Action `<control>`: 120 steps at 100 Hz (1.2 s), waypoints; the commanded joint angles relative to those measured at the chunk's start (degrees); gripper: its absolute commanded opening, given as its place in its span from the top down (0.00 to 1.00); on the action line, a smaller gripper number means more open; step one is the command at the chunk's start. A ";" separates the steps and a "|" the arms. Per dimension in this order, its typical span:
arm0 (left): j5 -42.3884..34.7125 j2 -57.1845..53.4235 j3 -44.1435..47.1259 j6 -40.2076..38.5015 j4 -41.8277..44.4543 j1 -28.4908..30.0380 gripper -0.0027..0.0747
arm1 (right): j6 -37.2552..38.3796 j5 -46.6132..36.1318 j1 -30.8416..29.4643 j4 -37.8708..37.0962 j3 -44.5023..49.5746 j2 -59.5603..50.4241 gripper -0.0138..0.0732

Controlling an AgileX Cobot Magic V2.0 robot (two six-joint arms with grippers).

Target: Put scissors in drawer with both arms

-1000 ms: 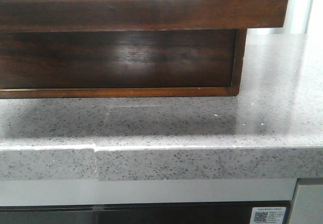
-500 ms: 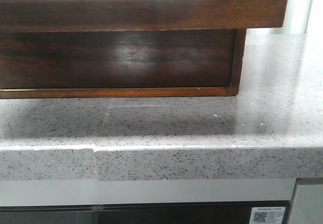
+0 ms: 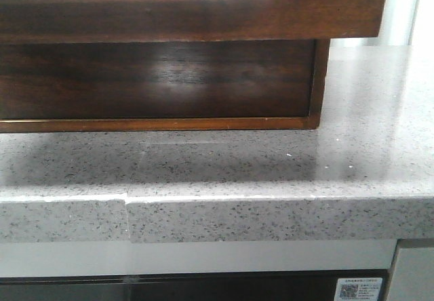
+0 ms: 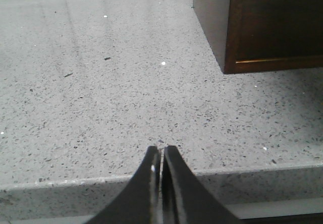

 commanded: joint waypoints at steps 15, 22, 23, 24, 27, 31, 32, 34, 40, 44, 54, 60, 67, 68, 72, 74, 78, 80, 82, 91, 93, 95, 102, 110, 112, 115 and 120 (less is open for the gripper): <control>-3.60 -1.73 1.16 0.04 -0.56 -0.01 0.99 | 1.94 -2.15 -11.10 -3.53 1.61 -3.48 0.91; -3.60 -1.73 1.16 0.04 -0.56 -0.01 0.99 | 1.94 -2.15 -13.60 -4.82 1.61 -4.87 0.91; -3.60 -1.73 1.16 0.04 -0.56 -0.01 0.99 | 1.94 -2.15 -13.84 -5.07 1.61 -5.00 0.91; -3.60 -1.73 1.16 0.04 -0.56 -0.01 0.99 | 1.94 -2.15 -14.31 -5.19 1.61 -5.29 0.91; -3.60 -1.73 1.16 0.04 -0.56 -0.01 0.99 | 1.94 -1.90 -15.21 -5.53 1.61 -5.88 0.91; -3.60 -1.73 1.16 0.04 -0.56 -0.01 0.99 | 1.94 -1.40 -16.43 -5.48 1.61 -6.72 0.91; -3.60 -1.73 1.16 0.04 -0.56 -0.01 0.99 | 1.94 -1.40 -16.61 -5.48 1.61 -6.86 0.91; -3.60 -1.73 1.16 0.04 -0.56 -0.01 0.99 | 1.94 -0.85 -17.17 -5.48 1.61 -7.23 0.91; -3.60 -1.73 1.16 0.04 -0.56 -0.01 0.99 | 1.94 0.70 -18.57 -5.48 1.61 -8.16 0.91; -3.60 -1.73 1.16 0.04 -0.56 -0.01 0.99 | 1.94 2.06 -19.00 -5.48 1.61 -8.70 0.91; -3.60 -1.73 1.16 0.04 -0.56 -0.01 0.99 | 1.94 7.70 -19.82 -5.73 1.61 -11.74 0.91; -3.60 -1.73 1.16 0.04 -0.56 -0.01 0.99 | 1.94 10.38 -20.08 -5.61 1.61 -12.06 0.91; -3.60 -1.73 1.16 0.04 -0.56 -0.01 0.99 | 1.94 10.89 -20.08 -4.83 1.61 -12.06 0.91; -3.60 -1.73 1.16 0.04 -0.56 -0.01 0.99 | 1.94 10.89 -20.08 -4.80 1.61 -12.06 0.91; -3.60 -1.73 1.16 0.04 -0.56 -0.01 0.99 | 1.94 11.04 -20.08 -4.47 1.61 -12.06 0.91; -3.60 -1.73 1.16 0.04 -0.56 -0.01 0.99 | 1.94 11.19 -20.08 -4.47 1.61 -12.06 0.91; -3.60 -1.73 1.16 0.04 -0.56 -0.01 0.99 | 1.94 11.94 -20.08 -4.47 1.61 -12.06 0.91; -3.60 -1.73 1.16 0.04 -0.56 -0.01 0.99 | 1.94 12.57 -20.08 -4.47 1.61 -12.06 0.91; -3.60 -1.73 1.16 0.04 -0.56 -0.01 0.99 | 1.94 13.41 -20.08 -4.47 1.61 -12.06 0.91; -3.60 -1.73 1.16 0.04 -0.56 -0.01 0.99 | 1.94 16.67 -20.08 -4.47 1.61 -12.06 0.91; -3.60 -1.73 1.16 0.04 -0.56 -0.01 0.99 | 1.94 16.66 -20.08 -4.47 1.61 -12.06 0.91; -3.60 -1.73 1.16 0.04 -0.56 -0.01 0.99 | 1.94 16.66 -20.08 -4.47 1.61 -12.06 0.91; -3.60 -1.73 1.16 0.04 -0.56 -0.01 0.99 | 1.94 16.58 -20.08 -4.47 1.61 -12.06 0.91; -3.60 -1.73 1.16 0.04 -0.56 -0.01 0.99 | 1.94 16.43 -20.08 -4.47 1.61 -12.06 0.91; -3.60 -1.73 1.16 0.04 -0.56 -0.01 0.99 | 1.94 16.43 -20.08 -4.47 1.61 -12.06 0.91; -3.60 -1.73 1.16 0.04 -0.56 -0.01 0.99 | 1.94 16.43 -20.08 -4.47 1.61 -12.06 0.91; -3.60 -1.73 1.16 0.04 -0.56 -0.01 0.99 | 1.94 16.43 -20.08 -4.47 1.61 -12.06 0.91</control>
